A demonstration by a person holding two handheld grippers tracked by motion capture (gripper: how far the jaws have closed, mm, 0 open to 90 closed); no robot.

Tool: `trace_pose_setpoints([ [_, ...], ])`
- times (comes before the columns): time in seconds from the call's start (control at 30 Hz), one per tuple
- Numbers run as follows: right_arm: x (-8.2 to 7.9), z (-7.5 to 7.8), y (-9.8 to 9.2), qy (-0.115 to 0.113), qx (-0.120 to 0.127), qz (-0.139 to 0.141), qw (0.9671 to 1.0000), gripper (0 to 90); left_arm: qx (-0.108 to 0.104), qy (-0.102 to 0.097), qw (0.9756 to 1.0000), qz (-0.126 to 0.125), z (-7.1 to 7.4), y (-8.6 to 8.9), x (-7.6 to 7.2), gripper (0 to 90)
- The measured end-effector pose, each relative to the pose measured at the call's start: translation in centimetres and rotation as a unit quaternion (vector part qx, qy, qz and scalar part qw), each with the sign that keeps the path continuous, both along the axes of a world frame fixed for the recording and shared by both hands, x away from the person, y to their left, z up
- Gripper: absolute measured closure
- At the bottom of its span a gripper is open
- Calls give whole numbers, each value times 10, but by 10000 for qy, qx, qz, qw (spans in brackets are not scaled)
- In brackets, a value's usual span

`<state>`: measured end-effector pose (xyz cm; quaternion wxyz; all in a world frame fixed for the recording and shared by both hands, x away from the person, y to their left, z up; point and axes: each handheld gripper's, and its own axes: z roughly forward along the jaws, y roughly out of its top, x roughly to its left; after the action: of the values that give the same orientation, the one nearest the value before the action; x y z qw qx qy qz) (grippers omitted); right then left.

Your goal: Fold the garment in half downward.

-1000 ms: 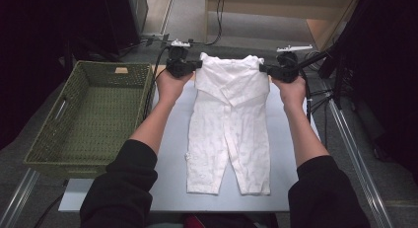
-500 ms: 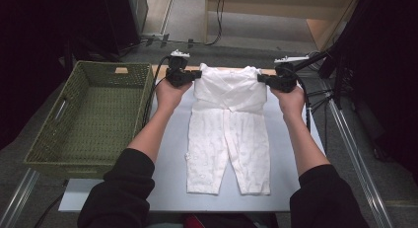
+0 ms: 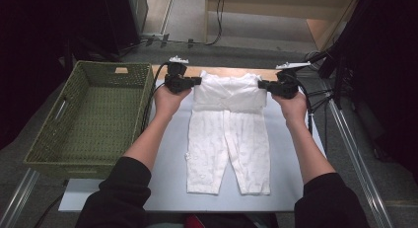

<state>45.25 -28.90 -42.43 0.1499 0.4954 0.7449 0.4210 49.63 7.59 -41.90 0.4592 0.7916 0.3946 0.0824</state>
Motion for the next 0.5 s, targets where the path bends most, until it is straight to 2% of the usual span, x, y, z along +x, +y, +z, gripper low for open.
trace_pose_setpoints([
  [0.37, -11, -9, -3, 85, 106, 85, 9999, 832, -90, 193, 9997, -155, -7, 4, -10, 863],
  [0.5, -15, -10, -2, 114, 46, 119, 9999, 832, -74, 235, 9995, -197, -9, 4, -12, 863],
])
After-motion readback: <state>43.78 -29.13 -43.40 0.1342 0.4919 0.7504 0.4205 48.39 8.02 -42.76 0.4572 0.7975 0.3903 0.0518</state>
